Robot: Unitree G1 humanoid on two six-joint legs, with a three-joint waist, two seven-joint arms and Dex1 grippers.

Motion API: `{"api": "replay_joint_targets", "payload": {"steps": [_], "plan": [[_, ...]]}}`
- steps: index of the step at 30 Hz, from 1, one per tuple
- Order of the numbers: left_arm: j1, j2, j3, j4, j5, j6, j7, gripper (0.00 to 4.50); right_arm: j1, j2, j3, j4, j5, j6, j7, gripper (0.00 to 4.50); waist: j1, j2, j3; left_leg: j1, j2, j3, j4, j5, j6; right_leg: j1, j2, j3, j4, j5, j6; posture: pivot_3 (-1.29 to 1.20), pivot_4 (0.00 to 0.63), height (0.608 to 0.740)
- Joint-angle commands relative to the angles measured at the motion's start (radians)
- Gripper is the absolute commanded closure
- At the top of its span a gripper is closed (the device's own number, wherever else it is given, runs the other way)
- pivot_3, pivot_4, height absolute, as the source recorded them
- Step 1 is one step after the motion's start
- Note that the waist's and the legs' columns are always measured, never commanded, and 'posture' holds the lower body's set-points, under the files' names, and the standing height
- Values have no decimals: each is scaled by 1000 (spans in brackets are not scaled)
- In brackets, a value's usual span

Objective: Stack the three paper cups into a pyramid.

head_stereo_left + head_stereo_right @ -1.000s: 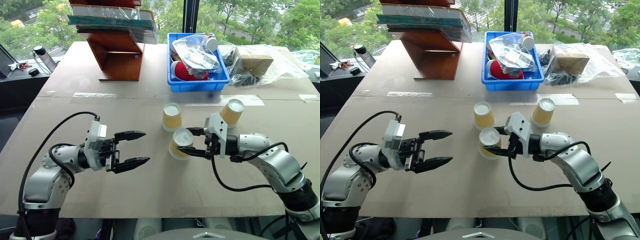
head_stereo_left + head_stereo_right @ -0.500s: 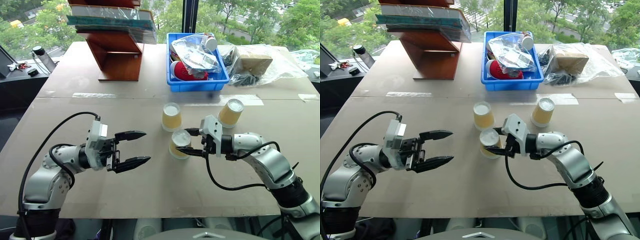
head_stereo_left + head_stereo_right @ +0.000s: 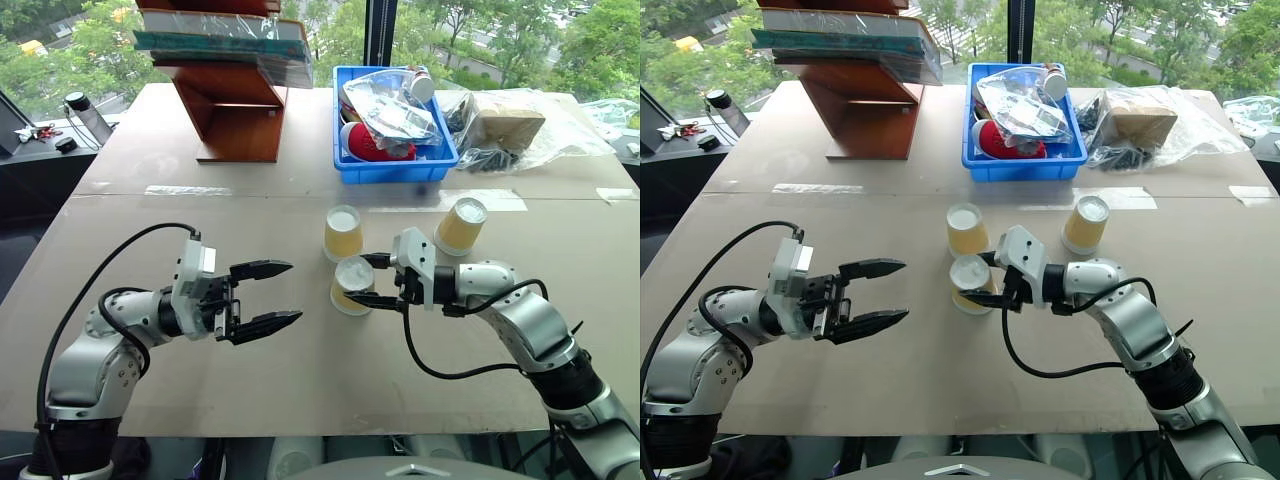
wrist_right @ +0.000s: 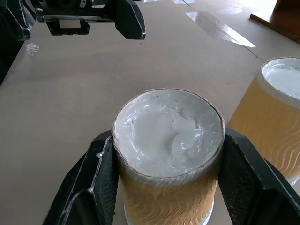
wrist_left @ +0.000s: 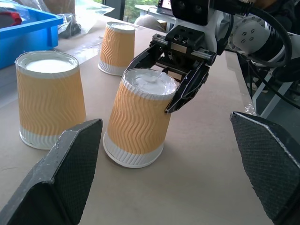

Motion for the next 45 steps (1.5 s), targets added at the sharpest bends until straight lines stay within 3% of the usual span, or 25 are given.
{"api": "replay_joint_targets", "payload": {"steps": [1,4,5,10,13,19,24,33,45], "plan": [[-10,-2,13,-37,-24,-1,7,0,-15,3,-2,-5,2,-28,30,1319,0,0,0,0,0,0,0,0,0,0,0,0,0,0,0,0,150,740],[-11,-2,14,-43,-28,4,9,0,-20,-9,-20,-19,-14,-43,28,120,0,0,0,0,0,0,0,0,0,0,0,0,0,0,0,0,150,740],[-12,-2,16,-45,-32,8,11,0,-23,-19,-45,-47,3,-23,27,40,0,0,0,0,0,0,0,0,0,0,0,0,0,0,0,0,150,740],[-23,-2,16,-53,-51,19,14,0,-37,-67,-198,-219,136,123,-24,40,1,0,0,0,0,0,0,0,0,0,0,0,0,0,0,0,150,740],[-50,-8,7,-84,-85,40,24,0,-33,-83,-410,-311,222,246,-170,40,3,0,0,0,0,-1,0,0,0,0,0,-1,0,0,0,0,150,740],[-109,-16,-6,-132,-141,100,64,0,88,-173,-591,-267,85,338,-376,40,9,-1,-1,0,-1,-2,0,0,0,2,-1,-1,-1,0,0,0,150,740],[-147,4,14,-153,-178,146,88,0,116,-143,-617,-209,100,362,-423,40,-9,1,0,1,-1,-2,0,0,0,1,1,1,0,0,0,0,150,740],[-190,165,82,-132,-235,244,33,0,96,-103,-565,-119,113,349,-417,40,-2,1,0,1,-2,-3,0,0,0,1,1,1,0,0,0,0,150,740],[-144,158,105,-135,-214,220,22,0,30,-53,-526,34,85,311,-441,40,-2,2,1,0,-1,-4,0,1,-2,1,1,1,0,0,0,0,150,740]]}}
